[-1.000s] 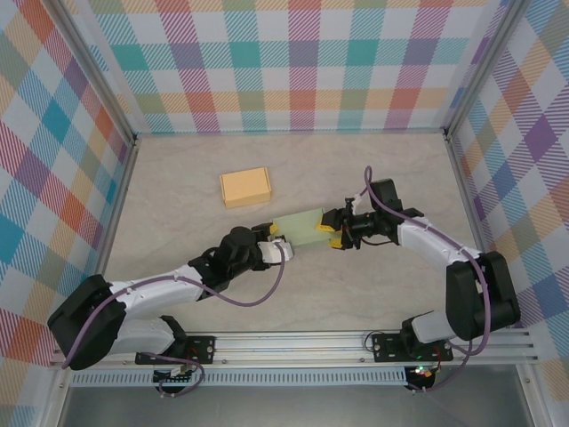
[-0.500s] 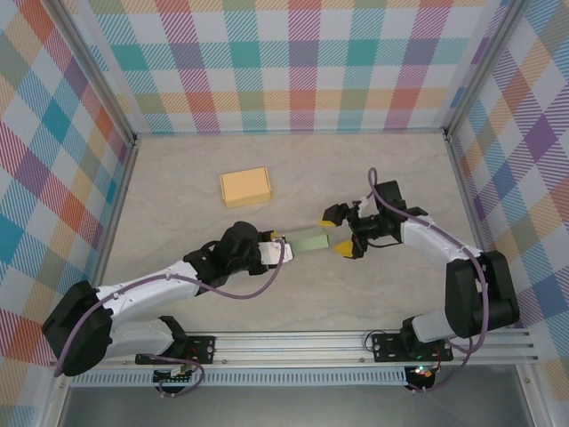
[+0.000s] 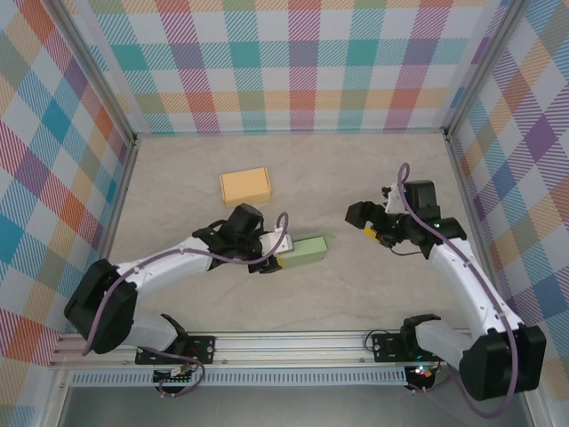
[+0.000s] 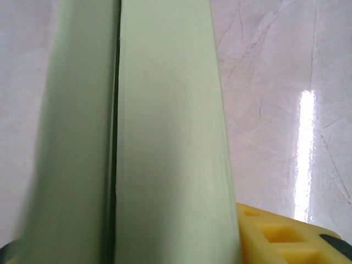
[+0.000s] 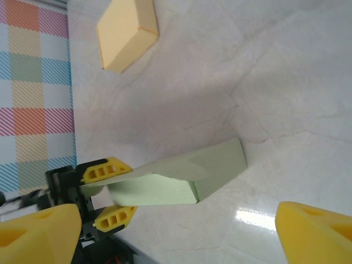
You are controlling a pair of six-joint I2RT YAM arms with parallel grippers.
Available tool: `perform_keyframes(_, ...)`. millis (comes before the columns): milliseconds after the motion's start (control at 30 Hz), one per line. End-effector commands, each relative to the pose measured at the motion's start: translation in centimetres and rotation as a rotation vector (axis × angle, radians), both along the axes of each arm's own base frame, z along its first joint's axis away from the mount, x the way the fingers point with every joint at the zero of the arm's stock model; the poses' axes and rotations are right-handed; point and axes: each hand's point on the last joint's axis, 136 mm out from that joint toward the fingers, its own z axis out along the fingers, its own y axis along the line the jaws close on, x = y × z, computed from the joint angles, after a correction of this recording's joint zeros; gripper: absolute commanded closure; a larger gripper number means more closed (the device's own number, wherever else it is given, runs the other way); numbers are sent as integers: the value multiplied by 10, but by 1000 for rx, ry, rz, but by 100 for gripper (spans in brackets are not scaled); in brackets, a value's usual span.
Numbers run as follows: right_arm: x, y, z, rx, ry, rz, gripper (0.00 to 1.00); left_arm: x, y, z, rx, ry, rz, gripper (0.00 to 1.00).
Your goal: Fold the paper box
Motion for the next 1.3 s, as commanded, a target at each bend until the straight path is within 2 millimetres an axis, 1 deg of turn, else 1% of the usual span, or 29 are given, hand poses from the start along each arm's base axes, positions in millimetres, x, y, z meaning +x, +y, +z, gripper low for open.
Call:
perform_keyframes(0,-9,-1,-2,-100,-119,86,15,-2,-2,-7,-11,97,-11,50)
perform_keyframes(100,-11,-1,-9,-160,-153,118,20,5,-4,-12,-3,111,3,50)
perform_keyframes(200,-12,9,-17,-190,-188,189,25,8,-4,-14,-5,113,5,48)
perform_keyframes(233,-12,13,-19,-214,-204,217,25,9,-4,-14,-6,108,8,47)
perform_keyframes(300,-10,19,-26,-283,-236,264,29,11,-4,-12,-9,104,10,46)
perform_keyframes(367,-8,26,-31,-357,-270,304,33,11,-5,-10,-16,104,12,43)
perform_keyframes(433,-4,31,-34,-408,-293,329,33,9,-5,-8,-25,106,12,42)
perform_keyframes(467,-2,32,-35,-427,-296,335,33,14,-9,-1,-51,75,12,41)
perform_keyframes(633,3,40,-41,-449,-284,375,35,17,-6,8,-68,46,49,38)
perform_keyframes(700,5,41,-44,-468,-272,380,36,18,-4,16,-86,31,75,37)
perform_keyframes(733,6,41,-45,-476,-267,380,37,20,-3,22,-100,22,99,33)
perform_keyframes(767,7,41,-45,-477,-267,379,38,19,-1,28,-117,14,116,25)
perform_keyframes(800,7,42,-43,-474,-271,379,38,18,0,35,-133,8,126,22)
perform_keyframes(867,7,44,-38,-459,-277,378,39,16,3,50,-170,0,157,20)
perform_keyframes(900,6,45,-35,-453,-281,378,39,14,5,61,-195,-2,176,17)
perform_keyframes(933,5,46,-32,-449,-285,378,39,11,6,70,-213,2,190,13)
perform_keyframes(967,5,46,-29,-446,-289,377,39,10,9,79,-233,2,213,4)
perform_keyframes(1000,3,46,-26,-442,-290,377,40,11,12,89,-255,6,257,0)
perform_keyframes(1033,2,46,-23,-442,-292,377,40,11,16,97,-272,19,305,0)
perform_keyframes(1067,1,45,-22,-443,-292,376,41,10,20,101,-273,35,344,0)
perform_keyframes(1133,-1,43,-21,-452,-282,373,43,25,34,115,-292,23,506,0)
perform_keyframes(1200,-2,40,-23,-461,-266,369,44,36,48,120,-300,23,649,0)
perform_keyframes(1267,-4,39,-26,-467,-246,366,44,36,53,116,-299,72,725,1)
